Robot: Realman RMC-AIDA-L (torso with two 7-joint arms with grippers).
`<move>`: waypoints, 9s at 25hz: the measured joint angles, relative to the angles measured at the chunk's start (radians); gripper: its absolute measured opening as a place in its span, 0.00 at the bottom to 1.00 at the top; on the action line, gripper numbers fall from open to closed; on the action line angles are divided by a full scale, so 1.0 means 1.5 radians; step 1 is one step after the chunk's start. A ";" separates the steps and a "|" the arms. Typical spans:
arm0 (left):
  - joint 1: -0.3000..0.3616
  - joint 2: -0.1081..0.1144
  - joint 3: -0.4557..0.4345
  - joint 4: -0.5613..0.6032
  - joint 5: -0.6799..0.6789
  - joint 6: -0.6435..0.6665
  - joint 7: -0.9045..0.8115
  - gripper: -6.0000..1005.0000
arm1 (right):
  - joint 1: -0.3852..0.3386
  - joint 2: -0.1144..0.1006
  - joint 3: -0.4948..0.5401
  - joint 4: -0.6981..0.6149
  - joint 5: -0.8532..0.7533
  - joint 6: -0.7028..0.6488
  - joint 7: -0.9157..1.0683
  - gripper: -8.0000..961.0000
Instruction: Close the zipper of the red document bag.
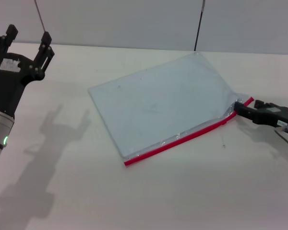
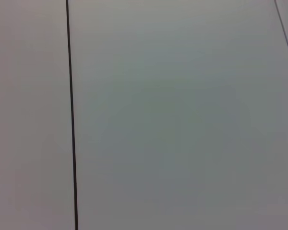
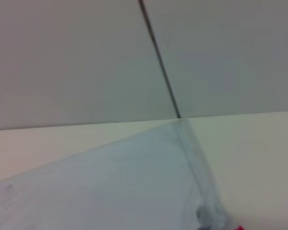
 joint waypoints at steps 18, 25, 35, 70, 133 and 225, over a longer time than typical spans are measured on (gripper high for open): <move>-0.003 0.000 0.000 0.000 0.000 0.000 0.000 0.77 | 0.055 0.004 -0.024 0.042 0.000 0.067 0.012 0.80; -0.004 0.000 0.000 -0.001 0.000 0.000 0.000 0.78 | 0.059 0.004 -0.026 0.044 -0.001 0.078 0.028 0.58; -0.002 0.000 0.000 0.000 0.000 0.000 0.000 0.78 | 0.056 0.002 -0.026 0.044 -0.001 0.072 0.032 0.25; -0.048 -0.006 0.001 -0.041 0.314 -0.086 0.150 0.78 | 0.081 0.006 -0.034 0.041 0.049 -0.162 0.007 0.02; -0.065 -0.007 0.002 -0.057 0.327 -0.133 0.213 0.28 | 0.133 0.007 -0.028 0.114 0.031 -0.248 -0.021 0.02; 0.008 0.004 -0.011 0.045 0.119 0.049 -0.066 0.51 | -0.156 0.008 0.238 0.184 0.239 -0.477 -0.729 0.88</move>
